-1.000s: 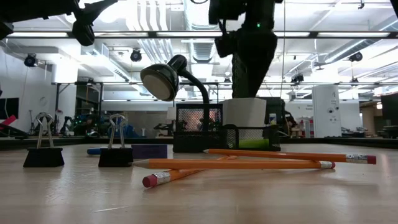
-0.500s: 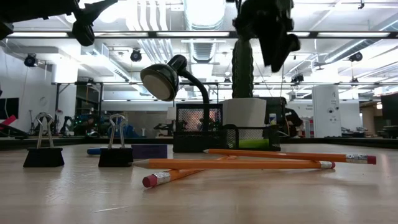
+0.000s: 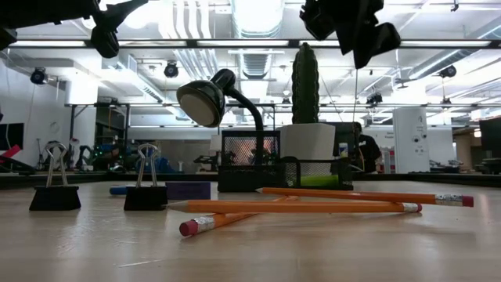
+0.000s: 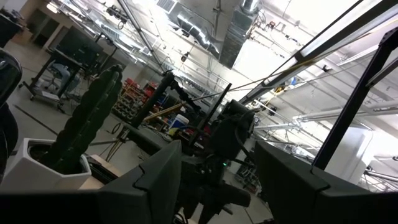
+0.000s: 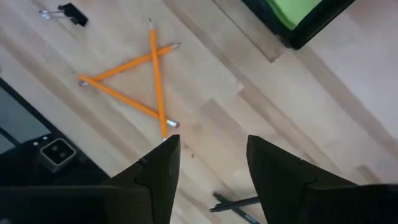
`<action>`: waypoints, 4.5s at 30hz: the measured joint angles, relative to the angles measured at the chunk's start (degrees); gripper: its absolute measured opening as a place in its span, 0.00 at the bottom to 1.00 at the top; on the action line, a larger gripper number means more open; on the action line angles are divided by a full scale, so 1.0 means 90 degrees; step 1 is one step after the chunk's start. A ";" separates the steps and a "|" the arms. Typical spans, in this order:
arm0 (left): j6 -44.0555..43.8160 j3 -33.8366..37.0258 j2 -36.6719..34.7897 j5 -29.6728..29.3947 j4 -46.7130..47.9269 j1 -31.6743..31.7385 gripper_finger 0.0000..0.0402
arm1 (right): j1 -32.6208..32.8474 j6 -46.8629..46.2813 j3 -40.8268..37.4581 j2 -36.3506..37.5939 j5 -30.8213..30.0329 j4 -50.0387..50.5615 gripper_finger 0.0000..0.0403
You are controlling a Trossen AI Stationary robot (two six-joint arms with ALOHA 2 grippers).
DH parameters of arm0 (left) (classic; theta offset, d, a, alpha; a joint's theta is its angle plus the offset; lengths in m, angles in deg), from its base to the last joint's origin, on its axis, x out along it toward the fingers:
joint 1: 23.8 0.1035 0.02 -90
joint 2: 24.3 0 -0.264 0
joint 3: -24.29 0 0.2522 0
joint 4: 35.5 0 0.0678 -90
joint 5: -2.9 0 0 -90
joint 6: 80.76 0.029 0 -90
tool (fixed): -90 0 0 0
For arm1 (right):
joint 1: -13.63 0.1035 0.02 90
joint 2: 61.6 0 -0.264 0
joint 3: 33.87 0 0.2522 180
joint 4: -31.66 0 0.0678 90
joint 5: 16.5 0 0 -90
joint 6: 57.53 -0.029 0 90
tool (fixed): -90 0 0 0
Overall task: Pick and place office supplies into organizer
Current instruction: Put the yellow pencil into the desk organizer
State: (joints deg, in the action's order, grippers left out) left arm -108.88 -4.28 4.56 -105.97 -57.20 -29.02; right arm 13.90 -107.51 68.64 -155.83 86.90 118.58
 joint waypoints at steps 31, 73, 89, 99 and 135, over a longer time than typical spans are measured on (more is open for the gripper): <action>-0.0002 0.0000 0.0163 0.0000 0.0000 0.0001 0.47 | 0.1453 -0.0733 -0.0015 -0.1038 -0.0397 -0.2022 0.42; -0.0005 0.0000 0.0382 -0.0322 -0.0013 0.0001 0.47 | 0.1750 -0.0733 -0.0017 -0.2976 -0.1012 -0.2780 0.42; -0.0002 0.0000 0.0372 -0.0321 -0.0001 0.0001 0.47 | 0.1778 -0.0730 -0.0027 -0.3143 -0.1007 -0.2690 0.42; 0.0000 0.0000 0.0372 -0.0321 -0.0002 0.0001 0.47 | 0.1778 -0.0708 -0.0044 -0.3143 -0.1005 -0.2682 0.31; 0.0000 0.0000 0.0362 -0.0321 -0.0002 0.0001 0.47 | 0.1773 -0.0387 -0.0124 -0.3040 -0.0754 -0.2633 0.04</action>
State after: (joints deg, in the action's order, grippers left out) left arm -108.88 -4.28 7.82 -108.86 -57.23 -29.01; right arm 29.86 -111.00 67.52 -183.19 80.11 94.89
